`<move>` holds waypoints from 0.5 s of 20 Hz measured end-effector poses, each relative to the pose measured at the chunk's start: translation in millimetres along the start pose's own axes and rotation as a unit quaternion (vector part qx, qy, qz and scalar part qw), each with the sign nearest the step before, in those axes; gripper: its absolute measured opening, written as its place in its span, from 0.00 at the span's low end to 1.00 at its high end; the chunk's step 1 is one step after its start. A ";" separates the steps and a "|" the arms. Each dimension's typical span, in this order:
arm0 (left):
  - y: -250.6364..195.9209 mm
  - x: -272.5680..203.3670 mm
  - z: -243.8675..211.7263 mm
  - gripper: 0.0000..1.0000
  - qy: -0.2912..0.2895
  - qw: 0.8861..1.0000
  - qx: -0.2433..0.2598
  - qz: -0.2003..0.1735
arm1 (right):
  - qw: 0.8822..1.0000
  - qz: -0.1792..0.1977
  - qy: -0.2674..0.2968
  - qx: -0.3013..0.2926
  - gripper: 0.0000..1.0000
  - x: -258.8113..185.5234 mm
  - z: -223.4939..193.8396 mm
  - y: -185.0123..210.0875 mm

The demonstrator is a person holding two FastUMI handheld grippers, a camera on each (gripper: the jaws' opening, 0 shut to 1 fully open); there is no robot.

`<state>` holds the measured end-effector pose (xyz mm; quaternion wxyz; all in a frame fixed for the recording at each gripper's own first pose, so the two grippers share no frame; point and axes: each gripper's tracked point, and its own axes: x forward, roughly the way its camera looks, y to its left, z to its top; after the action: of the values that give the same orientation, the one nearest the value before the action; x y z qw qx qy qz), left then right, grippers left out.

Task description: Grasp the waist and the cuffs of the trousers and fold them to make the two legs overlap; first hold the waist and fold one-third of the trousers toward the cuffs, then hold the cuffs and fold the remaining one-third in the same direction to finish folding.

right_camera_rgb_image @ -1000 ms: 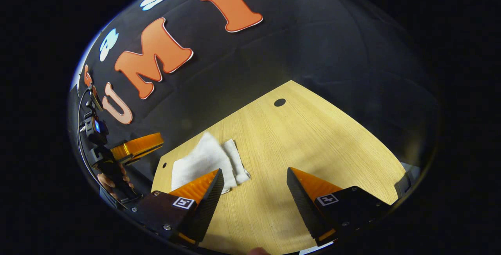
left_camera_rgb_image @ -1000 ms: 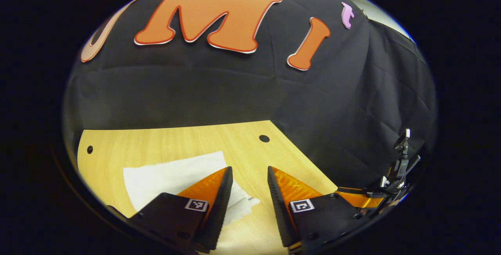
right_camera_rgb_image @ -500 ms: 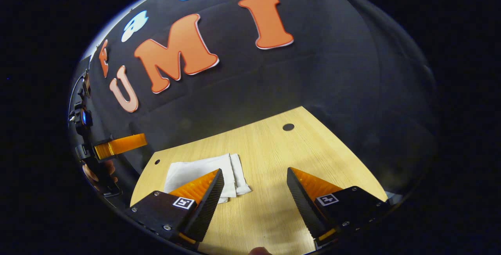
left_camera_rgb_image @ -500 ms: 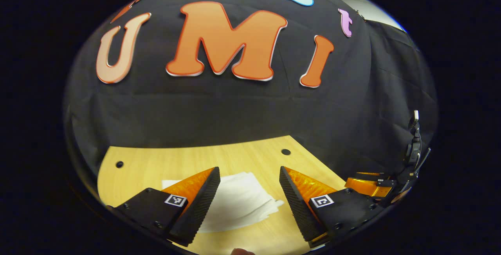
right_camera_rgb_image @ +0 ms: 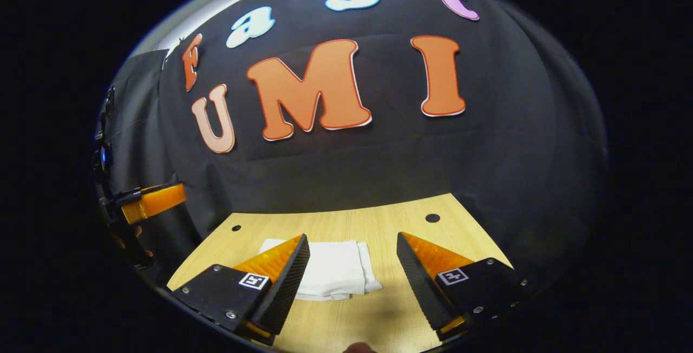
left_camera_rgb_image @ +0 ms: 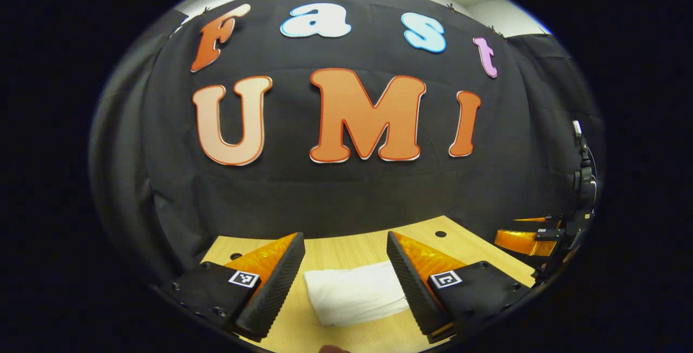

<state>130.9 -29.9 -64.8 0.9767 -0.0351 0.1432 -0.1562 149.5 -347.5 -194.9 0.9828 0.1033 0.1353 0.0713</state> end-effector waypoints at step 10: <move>66.4 -83.8 22.1 0.99 -0.060 0.997 -0.018 0.036 | 0.995 -0.005 -0.083 -0.052 0.97 -44.7 59.3 71.4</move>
<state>80.6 60.0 -28.7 0.9878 -0.0565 0.0879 -0.1157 115.5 -296.8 -111.9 0.9950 0.0566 0.0499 0.0648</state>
